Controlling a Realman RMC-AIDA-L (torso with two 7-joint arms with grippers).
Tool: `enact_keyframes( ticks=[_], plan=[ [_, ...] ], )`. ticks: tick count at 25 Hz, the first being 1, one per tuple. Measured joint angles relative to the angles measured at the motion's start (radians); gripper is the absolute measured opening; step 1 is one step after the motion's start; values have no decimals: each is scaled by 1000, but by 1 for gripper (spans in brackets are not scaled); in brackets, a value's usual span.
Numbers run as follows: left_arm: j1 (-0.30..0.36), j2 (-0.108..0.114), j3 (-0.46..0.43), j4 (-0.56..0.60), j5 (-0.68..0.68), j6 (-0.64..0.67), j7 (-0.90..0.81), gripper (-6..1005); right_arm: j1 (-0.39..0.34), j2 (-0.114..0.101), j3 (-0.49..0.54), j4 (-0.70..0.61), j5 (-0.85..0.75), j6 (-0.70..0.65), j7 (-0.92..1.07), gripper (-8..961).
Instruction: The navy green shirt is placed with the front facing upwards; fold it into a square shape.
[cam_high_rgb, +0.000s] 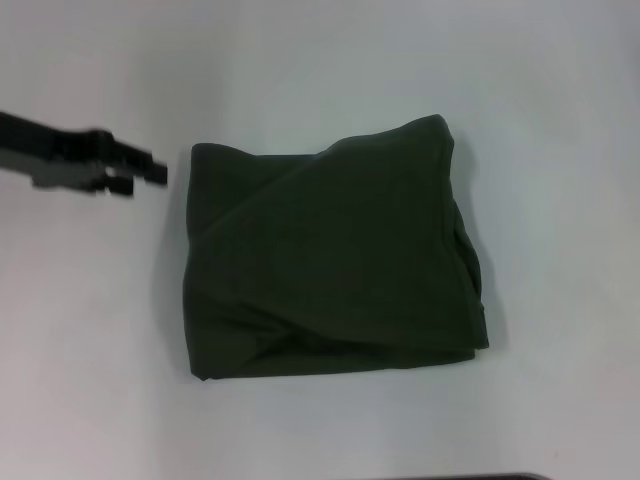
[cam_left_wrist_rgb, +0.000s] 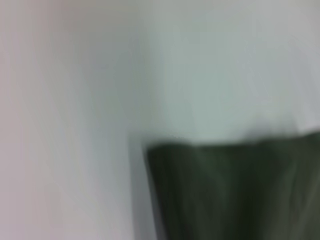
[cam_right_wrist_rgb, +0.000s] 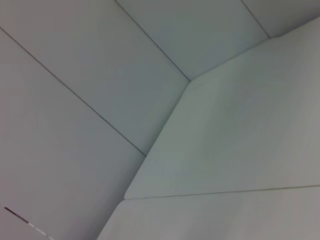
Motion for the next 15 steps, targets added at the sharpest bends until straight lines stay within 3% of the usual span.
enact_keyframes(
  ticks=[4,9,12,15],
  plan=[
    [-22,-14,-67,-24,-5,-23,101,467,-3,-3,-5,0,-1,-2,1,930],
    [-65,-47,-32,39,4,-173,159,709,-7,-16,-8,0,-9,-25,28,929],
    [-93,-52,-20,136,5,-294,143,737,-7,-28,-19,-7,-28,-35,60,929],
    [-120,-39,-19,240,9,-371,124,765,-2,-40,-45,-10,-48,-41,90,929]
  ],
)
